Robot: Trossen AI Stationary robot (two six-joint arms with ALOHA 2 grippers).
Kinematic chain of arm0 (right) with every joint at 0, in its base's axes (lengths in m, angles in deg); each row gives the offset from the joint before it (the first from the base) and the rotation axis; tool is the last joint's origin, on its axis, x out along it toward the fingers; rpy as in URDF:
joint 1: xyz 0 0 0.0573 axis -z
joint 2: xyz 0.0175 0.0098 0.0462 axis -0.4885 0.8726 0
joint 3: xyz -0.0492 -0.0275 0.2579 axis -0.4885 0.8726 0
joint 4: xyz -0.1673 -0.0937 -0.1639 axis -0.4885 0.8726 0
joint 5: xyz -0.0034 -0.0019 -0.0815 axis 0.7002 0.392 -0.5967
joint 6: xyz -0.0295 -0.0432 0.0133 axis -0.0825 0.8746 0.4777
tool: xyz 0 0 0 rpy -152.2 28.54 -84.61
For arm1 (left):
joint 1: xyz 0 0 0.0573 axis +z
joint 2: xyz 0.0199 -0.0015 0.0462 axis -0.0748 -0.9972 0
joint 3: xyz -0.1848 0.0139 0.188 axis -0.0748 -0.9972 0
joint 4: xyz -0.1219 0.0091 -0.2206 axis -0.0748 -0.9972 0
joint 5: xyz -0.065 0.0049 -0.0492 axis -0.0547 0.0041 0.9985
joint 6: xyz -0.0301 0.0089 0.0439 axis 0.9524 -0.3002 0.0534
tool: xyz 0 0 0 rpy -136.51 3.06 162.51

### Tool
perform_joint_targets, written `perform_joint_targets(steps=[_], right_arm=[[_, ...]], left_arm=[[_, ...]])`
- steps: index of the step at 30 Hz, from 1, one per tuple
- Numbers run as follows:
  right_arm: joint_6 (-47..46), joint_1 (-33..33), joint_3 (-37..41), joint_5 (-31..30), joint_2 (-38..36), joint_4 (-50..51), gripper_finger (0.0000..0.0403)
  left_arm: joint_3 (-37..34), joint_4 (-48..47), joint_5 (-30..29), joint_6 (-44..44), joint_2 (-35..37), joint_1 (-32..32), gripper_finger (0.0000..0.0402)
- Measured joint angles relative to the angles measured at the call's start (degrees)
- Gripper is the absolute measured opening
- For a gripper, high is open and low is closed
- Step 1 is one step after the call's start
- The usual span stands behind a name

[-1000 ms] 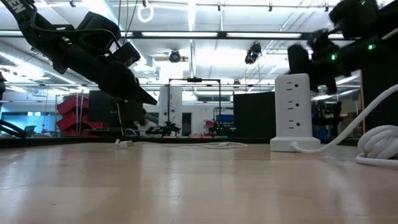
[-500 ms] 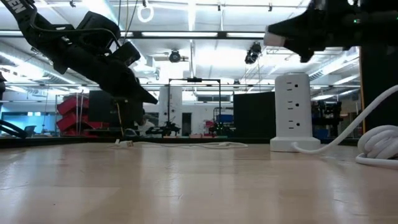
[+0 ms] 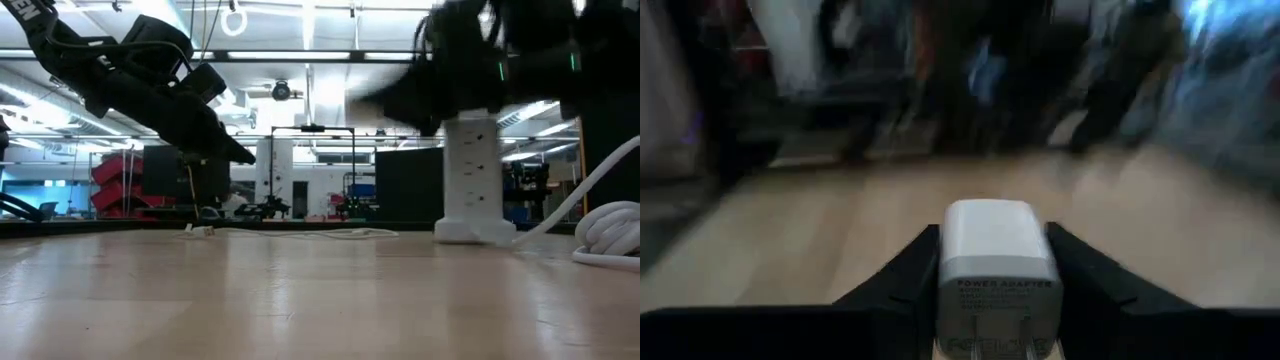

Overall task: Insert USB
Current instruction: Remove the charger cable from the charger adapter

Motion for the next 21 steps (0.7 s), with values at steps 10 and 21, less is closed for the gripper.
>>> perform_joint_targets(steps=[10, 21], right_arm=[[-0.7, 1.3, -1.8, 1.3, 0.1, -3.0, 0.0111], [-1.4, -6.8, -6.6, -1.6, 0.4, 7.6, 0.0111]], left_arm=[[0.0, -0.1, 0.0, -0.2, 0.0, -0.1, 0.0182], [0.0, 0.1, 0.0, -0.1, 0.0, -0.1, 0.0182]])
